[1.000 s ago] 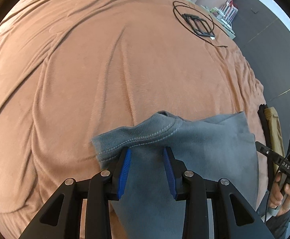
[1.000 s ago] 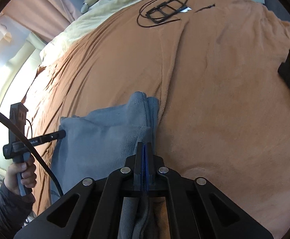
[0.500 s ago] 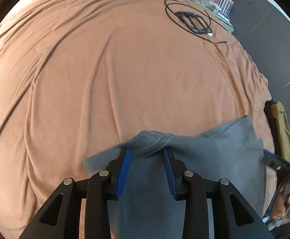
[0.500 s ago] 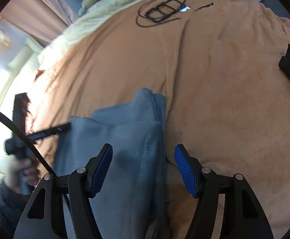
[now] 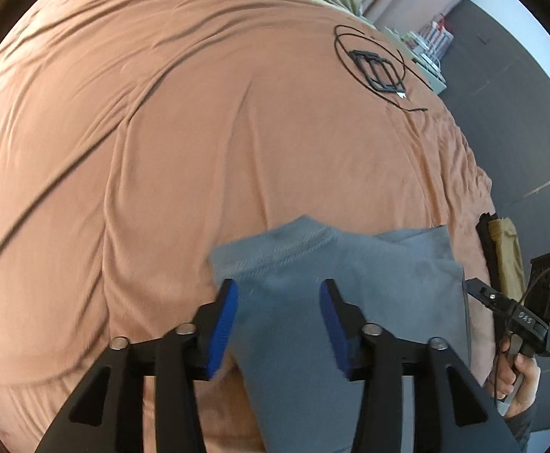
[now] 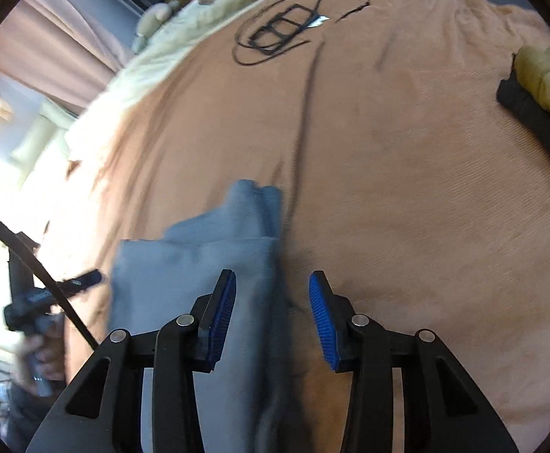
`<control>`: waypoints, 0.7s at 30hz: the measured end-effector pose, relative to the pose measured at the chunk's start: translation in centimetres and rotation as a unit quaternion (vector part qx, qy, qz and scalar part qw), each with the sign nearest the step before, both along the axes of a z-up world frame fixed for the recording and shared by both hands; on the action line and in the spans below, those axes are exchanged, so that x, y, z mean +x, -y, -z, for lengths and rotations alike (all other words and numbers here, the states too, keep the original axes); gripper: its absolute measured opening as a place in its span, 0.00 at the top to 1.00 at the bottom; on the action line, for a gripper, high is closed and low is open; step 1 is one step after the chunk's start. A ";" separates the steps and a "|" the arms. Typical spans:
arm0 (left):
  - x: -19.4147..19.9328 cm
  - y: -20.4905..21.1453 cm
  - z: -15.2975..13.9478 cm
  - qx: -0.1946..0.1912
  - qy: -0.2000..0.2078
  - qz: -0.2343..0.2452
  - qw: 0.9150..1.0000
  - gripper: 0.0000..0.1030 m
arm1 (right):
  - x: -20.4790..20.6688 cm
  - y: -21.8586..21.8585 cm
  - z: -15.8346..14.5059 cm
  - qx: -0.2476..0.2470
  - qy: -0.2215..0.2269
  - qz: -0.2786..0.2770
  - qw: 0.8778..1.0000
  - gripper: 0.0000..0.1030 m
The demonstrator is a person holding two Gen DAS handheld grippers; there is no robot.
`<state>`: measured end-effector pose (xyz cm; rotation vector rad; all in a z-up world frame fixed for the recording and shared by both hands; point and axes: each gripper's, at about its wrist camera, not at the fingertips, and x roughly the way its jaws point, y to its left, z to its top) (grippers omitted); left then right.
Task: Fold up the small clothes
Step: 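Grasp the folded grey shirt's edge with both grippers side by side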
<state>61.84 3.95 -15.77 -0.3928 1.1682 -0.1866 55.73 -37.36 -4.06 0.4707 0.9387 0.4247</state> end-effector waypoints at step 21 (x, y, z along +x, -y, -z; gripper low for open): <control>-1.8 -1.3 4.4 -0.090 -0.045 -0.031 0.994 0.50 | 3.0 4.7 4.6 0.104 -0.067 -0.063 0.990 0.63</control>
